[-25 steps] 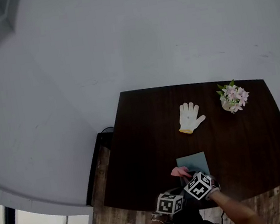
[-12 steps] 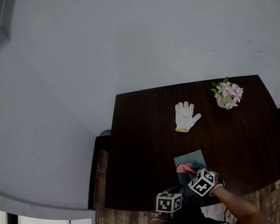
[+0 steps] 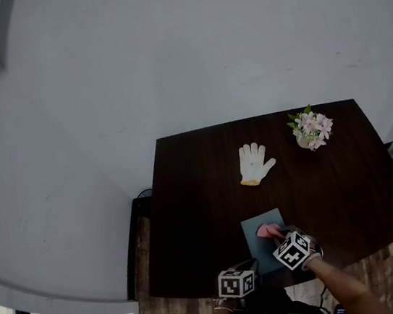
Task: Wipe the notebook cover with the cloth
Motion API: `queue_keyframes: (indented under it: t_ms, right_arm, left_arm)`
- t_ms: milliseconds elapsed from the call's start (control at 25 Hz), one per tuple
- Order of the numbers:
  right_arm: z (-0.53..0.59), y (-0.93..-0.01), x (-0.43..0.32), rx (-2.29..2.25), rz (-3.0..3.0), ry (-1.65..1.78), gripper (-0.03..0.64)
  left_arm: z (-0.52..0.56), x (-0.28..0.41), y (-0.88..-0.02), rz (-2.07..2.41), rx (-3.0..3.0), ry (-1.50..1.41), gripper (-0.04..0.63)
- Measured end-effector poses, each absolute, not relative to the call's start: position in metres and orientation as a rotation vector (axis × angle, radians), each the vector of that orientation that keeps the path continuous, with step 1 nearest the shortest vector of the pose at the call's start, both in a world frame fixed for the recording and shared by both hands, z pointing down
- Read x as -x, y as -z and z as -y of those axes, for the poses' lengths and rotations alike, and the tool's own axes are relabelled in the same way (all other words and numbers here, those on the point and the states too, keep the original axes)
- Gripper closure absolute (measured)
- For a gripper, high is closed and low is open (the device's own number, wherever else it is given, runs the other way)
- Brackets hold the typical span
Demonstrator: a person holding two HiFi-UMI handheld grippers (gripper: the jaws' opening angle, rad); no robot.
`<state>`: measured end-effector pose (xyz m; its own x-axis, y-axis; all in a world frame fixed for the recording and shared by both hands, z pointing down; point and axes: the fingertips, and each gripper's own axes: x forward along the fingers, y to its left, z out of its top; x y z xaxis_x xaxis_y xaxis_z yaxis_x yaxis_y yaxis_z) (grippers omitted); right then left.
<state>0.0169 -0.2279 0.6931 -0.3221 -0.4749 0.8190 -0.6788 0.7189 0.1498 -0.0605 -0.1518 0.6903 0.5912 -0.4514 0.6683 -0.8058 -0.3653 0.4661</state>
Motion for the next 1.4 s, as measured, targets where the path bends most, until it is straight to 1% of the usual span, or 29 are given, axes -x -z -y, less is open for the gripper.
queue_keyframes:
  t_ms: [600,840,1080,1400]
  right_arm:
    - [0.234,-0.693,-0.065,-1.004,1.885,-0.276,0.571]
    - [0.231,-0.682,-0.073,-1.081,1.903,-0.265,0.571]
    - [0.233,-0.659,-0.064,-1.146,1.989,-0.274,0.571]
    - [0.217,-0.645,-0.023,-1.052,2.088,-0.221,0.571]
  left_arm:
    - [0.151,0.058,-0.69,0.994,-2.013,-0.549,0.577]
    - [0.147,0.057,-0.689,1.01,-2.014,-0.526,0.577]
    - [0.14,0.054,-0.685,1.009,-2.026,-0.517,0.577]
    - [0.128,0.053,-0.684,1.012,-2.014,-0.522,0.577]
